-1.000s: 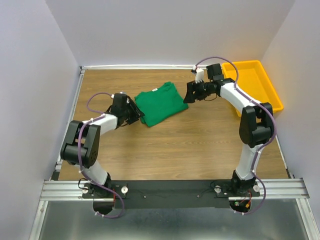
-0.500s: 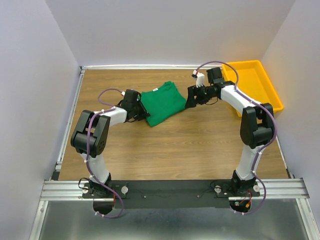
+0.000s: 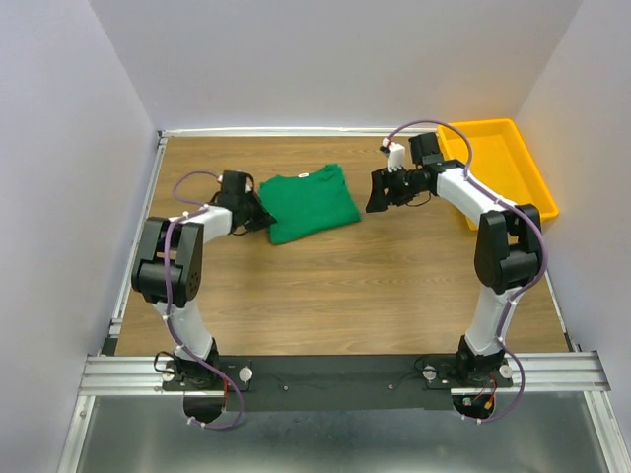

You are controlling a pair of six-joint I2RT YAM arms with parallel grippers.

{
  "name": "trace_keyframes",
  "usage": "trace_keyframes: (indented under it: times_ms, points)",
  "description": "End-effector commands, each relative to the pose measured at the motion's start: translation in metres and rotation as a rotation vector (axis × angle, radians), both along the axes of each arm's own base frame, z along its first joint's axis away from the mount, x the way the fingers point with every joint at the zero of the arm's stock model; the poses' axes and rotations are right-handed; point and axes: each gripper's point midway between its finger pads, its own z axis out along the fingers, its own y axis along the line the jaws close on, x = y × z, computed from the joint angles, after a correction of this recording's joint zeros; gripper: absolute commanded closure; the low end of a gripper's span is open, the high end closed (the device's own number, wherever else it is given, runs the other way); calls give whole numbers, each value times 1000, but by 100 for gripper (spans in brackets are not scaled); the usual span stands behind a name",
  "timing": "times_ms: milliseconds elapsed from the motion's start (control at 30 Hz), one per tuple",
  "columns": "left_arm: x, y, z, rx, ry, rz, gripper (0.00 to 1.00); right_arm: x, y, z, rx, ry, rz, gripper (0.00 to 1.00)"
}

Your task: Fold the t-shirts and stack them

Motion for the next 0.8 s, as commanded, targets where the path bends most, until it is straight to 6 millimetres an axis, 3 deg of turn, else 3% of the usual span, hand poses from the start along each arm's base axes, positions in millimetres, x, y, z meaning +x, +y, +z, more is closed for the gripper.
trace_keyframes:
  times_ms: [0,67,100,167,200,267,300,333,400,467,600,633,767]
  points:
    - [28,60,19,53,-47,1,100,2,-11,13,-24,-51,-14,22]
    - [31,88,16,81,-12,11,100,3,-13,12,-23,-48,-17,22]
    - [44,117,20,107,-32,26,100,3,-13,11,-20,-44,-16,22]
    - [47,139,20,113,-21,23,100,3,-13,11,-17,-44,-15,22]
    - [57,166,28,114,-40,63,100,3,-14,11,-17,-43,-15,22]
    - [60,188,18,108,-13,78,100,4,-15,11,-17,-46,-18,22]
    - [66,208,23,121,-17,102,100,4,-16,11,-18,-46,-18,22]
    - [67,220,12,128,9,113,100,3,-15,11,-17,-47,-16,22]
    - [75,239,16,157,17,132,100,3,-17,11,-20,-49,-16,22]
    - [78,262,3,199,56,152,100,2,-18,10,-22,-47,-18,22]
    - [87,288,5,277,109,165,100,1,-18,10,-21,-45,-17,22]
    - [98,310,13,349,129,184,100,0,-19,9,-27,-46,-19,21]
    - [105,321,21,348,114,196,100,-1,-19,10,-28,-48,-17,21]
